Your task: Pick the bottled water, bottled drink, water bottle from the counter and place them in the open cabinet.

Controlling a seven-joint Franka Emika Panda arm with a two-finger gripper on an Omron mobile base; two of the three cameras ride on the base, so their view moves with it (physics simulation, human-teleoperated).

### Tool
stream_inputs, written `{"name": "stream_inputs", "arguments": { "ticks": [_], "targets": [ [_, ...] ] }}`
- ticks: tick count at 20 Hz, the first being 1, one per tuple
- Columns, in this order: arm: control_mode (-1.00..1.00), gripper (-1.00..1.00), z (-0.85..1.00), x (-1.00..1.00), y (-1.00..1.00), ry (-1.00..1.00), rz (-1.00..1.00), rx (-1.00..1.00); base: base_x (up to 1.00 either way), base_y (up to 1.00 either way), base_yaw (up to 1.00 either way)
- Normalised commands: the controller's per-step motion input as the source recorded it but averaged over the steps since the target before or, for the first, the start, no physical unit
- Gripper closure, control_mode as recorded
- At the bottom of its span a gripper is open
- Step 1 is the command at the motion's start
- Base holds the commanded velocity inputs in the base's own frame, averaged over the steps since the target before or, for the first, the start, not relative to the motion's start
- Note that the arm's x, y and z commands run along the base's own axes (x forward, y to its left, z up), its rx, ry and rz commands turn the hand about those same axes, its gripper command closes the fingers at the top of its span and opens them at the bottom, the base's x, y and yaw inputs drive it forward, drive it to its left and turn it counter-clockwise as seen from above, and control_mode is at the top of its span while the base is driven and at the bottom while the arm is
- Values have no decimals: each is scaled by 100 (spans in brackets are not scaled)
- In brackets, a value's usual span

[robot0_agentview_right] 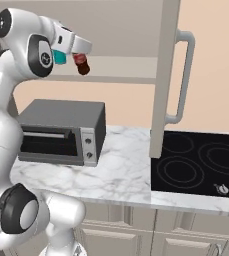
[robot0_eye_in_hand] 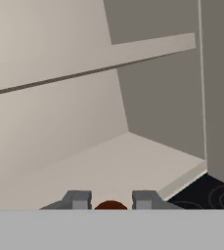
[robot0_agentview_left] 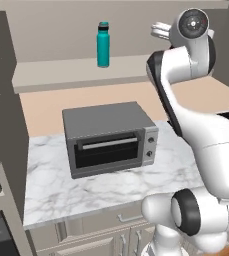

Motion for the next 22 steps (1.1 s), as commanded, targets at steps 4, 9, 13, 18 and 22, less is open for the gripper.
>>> {"name": "stream_inputs", "arguments": {
  "ticks": [4,9,13,18,22],
  "targets": [
    [-100,100,-7,36,0,0,0,1,0,0,0],
    [-100,100,-10,35,0,0,0,0,0,0,0],
    [-100,100,-10,36,0,0,0,0,0,0,0],
    [-100,100,-10,35,0,0,0,0,0,0,0],
    [-100,100,-12,34,0,0,0,0,0,0,0]
  ]
}}
